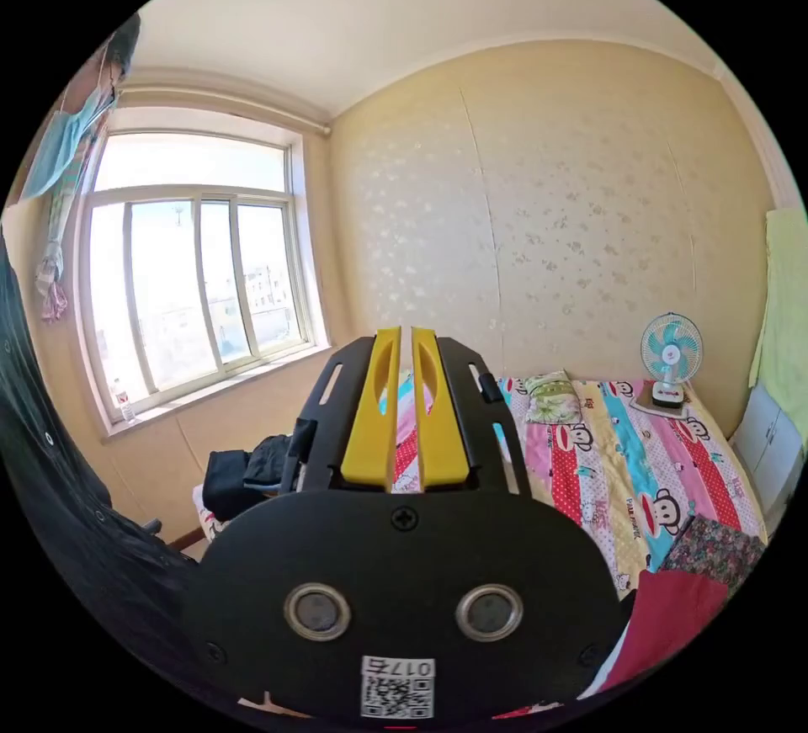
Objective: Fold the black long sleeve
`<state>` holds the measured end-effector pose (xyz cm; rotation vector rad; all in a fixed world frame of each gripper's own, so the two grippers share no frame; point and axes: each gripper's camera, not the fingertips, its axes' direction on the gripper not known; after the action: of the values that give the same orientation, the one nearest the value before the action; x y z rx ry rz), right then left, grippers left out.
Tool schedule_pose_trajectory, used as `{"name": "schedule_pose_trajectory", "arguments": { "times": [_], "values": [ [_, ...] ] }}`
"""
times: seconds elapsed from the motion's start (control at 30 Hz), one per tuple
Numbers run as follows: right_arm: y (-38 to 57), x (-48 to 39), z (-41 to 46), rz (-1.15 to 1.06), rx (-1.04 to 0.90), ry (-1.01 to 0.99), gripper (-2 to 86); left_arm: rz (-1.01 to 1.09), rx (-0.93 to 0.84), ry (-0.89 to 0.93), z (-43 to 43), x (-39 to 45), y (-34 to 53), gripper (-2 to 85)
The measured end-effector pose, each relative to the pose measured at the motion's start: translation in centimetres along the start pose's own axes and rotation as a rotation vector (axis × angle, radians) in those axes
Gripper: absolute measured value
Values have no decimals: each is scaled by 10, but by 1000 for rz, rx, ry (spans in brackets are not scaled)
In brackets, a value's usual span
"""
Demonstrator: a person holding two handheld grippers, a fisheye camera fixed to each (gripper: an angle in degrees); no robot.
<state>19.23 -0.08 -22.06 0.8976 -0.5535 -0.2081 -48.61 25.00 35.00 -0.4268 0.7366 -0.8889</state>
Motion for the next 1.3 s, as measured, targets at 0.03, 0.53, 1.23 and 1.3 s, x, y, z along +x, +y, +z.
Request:
{"name": "schedule_pose_trajectory", "arguments": {
  "times": [0.03,0.53,1.23,1.3],
  "values": [
    [0,-10,2,3,10,-10,25,25,-15,-25,0,6,-9,-9],
    [-63,-112,-23,-65,-133,276,3,698,296,-258,-48,281,-231,86],
    [-94,-85,118,70,-330,48,4,782,-227,89,-36,70,-138,26],
    [-96,-84,138,65,-353,2,4,644,-166,-18,-50,42,-142,44]
  ]
}}
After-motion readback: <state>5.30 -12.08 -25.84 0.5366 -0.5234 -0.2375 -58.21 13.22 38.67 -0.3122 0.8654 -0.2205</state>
